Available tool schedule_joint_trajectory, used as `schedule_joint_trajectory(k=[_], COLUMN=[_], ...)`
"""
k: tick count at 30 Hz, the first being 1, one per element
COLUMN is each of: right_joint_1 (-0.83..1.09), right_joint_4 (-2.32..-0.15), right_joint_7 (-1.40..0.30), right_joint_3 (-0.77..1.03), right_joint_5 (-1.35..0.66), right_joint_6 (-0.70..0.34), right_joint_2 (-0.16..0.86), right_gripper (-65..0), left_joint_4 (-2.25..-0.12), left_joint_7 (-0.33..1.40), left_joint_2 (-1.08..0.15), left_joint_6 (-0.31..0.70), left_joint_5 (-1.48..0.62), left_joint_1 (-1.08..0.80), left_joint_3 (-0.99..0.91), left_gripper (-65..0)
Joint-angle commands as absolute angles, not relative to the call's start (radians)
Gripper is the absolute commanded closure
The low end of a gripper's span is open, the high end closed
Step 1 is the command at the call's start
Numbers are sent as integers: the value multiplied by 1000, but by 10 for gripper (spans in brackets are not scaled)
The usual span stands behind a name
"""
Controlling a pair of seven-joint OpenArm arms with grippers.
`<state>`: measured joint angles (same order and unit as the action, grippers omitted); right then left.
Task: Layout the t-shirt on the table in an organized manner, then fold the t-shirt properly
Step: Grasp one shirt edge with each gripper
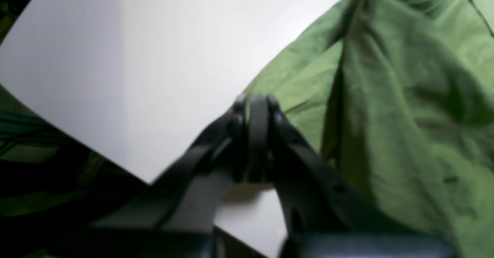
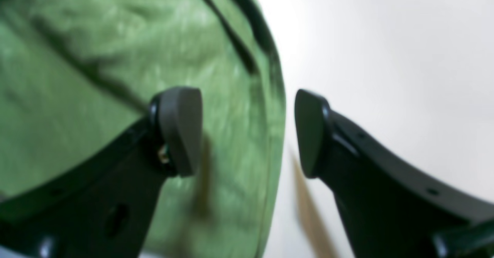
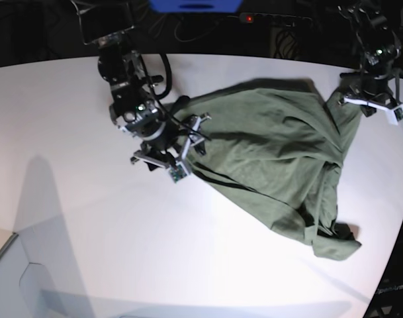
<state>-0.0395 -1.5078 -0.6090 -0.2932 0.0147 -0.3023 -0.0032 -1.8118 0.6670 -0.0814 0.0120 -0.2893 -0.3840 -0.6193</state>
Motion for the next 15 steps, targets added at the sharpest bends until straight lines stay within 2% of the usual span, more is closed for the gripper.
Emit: schedule_joint_trajectory(k=[1, 8, 15], right_joint_1=[-71, -170, -199], right_joint_4=[-1506, -1362, -1227], right_joint_7=[-588, -585, -456], right_joint_3=[-292, -328, -320], right_joint_5=[5, 5, 7], right_joint_6=[-303, -300, -298], right_joint_2=[-13, -22, -16], right_gripper=[-378, -377, -373], left_joint_4=[-1817, -1796, -1753], left_joint_7=[651, 650, 650], left_joint_2=[-88, -88, -88], left_joint_6=[12, 12, 12], left_joint_5=[-291, -291, -291], left_joint_1=[-390, -397, -392], left_joint_3=[-624, -624, -624], left_gripper=[-3, -3, -3])
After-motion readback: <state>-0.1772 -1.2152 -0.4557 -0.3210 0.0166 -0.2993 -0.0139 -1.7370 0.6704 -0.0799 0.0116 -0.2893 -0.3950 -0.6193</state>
